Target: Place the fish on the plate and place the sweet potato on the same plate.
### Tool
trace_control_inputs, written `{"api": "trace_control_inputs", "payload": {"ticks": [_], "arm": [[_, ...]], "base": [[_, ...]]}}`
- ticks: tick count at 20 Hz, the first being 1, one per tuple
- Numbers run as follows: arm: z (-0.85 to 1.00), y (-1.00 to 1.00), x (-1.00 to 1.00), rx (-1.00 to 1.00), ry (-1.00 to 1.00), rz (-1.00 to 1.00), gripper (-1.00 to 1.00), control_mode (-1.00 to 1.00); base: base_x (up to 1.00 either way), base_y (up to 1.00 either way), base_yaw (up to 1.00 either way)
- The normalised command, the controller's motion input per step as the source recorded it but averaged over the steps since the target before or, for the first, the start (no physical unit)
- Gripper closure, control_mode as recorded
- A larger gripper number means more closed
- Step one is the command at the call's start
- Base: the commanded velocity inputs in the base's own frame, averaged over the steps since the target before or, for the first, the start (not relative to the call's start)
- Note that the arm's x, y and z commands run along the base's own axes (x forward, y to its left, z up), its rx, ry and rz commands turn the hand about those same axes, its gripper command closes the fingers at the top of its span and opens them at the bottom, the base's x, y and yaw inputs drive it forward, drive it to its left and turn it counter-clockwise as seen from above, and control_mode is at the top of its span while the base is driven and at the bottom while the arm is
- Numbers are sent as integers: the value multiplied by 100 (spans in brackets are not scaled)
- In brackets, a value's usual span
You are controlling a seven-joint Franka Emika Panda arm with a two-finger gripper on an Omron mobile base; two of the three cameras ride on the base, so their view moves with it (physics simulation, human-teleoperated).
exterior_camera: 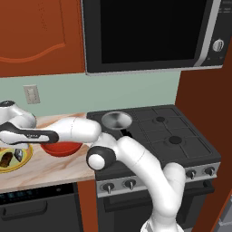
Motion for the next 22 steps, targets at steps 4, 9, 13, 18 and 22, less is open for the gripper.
{"api": "trace_control_inputs", "payload": {"ticks": [4, 9, 13, 18, 22], "arm": [[8, -39, -29, 0, 0, 0, -100, -100], [1, -42, -37, -1, 0, 0, -100, -100], [0, -51, -41, 0, 0, 0, -100, -100], [-1, -56, -50, 0, 0, 0, -100, -100], [0, -64, -46, 0, -1, 0, -100, -100]], "base": [[0, 0, 0], [0, 0, 0], [0, 0, 0], [0, 0, 0], [0, 0, 0]]}}
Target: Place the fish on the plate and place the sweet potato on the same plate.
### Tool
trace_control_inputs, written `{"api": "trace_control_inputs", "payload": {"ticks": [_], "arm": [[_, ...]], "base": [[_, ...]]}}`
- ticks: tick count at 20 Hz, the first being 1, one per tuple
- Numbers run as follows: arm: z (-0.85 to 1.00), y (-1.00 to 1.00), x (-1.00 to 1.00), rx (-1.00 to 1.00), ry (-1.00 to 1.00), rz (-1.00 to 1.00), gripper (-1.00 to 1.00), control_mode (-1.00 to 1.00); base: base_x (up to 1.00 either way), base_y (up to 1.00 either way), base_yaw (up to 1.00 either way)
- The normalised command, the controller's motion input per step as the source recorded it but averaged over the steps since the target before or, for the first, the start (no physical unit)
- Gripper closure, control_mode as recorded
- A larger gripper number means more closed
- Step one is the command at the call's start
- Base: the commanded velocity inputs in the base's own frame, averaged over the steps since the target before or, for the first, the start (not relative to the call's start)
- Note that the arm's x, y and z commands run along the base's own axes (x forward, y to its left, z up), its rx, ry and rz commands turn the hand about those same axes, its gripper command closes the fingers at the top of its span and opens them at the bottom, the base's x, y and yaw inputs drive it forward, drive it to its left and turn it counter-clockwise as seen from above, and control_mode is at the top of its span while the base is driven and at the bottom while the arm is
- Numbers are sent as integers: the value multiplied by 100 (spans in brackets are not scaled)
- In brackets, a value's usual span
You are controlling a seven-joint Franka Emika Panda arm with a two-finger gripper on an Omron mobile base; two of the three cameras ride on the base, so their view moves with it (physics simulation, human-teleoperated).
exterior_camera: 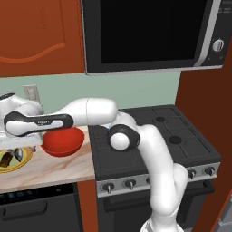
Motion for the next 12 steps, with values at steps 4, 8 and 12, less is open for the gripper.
{"api": "trace_control_inputs", "payload": {"ticks": [4, 8, 12], "arm": [[0, -70, -44, 0, 0, 0, -100, -100], [1, -72, -44, 2, 0, 0, -100, -100], [9, -72, -44, 7, -3, 0, -100, -100]], "base": [[0, 0, 0], [0, 0, 0], [0, 0, 0]]}}
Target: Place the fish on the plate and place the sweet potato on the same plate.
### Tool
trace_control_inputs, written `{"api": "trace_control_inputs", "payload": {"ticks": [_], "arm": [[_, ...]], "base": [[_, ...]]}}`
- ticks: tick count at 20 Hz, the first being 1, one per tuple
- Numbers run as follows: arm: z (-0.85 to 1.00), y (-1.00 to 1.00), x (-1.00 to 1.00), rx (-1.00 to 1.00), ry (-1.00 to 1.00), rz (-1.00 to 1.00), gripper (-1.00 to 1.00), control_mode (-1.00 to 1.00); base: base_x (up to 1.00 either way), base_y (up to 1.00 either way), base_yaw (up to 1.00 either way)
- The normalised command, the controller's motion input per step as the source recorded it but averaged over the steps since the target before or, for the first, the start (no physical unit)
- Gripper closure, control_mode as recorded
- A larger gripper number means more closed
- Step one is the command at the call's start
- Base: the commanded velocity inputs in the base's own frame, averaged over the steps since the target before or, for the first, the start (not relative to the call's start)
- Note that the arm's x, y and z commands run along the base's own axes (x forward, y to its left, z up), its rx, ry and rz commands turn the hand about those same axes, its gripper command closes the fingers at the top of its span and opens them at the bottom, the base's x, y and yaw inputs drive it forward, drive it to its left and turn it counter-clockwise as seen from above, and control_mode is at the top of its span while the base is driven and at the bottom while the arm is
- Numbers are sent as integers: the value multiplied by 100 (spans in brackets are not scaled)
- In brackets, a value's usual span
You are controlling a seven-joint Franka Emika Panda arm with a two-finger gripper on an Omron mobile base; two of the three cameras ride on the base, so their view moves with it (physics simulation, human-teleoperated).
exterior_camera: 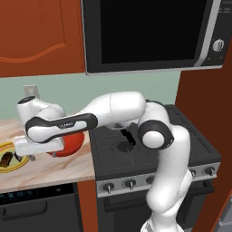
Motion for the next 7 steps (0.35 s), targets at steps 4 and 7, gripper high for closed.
{"api": "trace_control_inputs", "payload": {"ticks": [4, 7], "arm": [[22, -69, -44, 8, -1, 0, -100, -100], [26, -65, -44, 8, 0, 0, -100, -100]], "base": [[0, 0, 0], [0, 0, 0]]}}
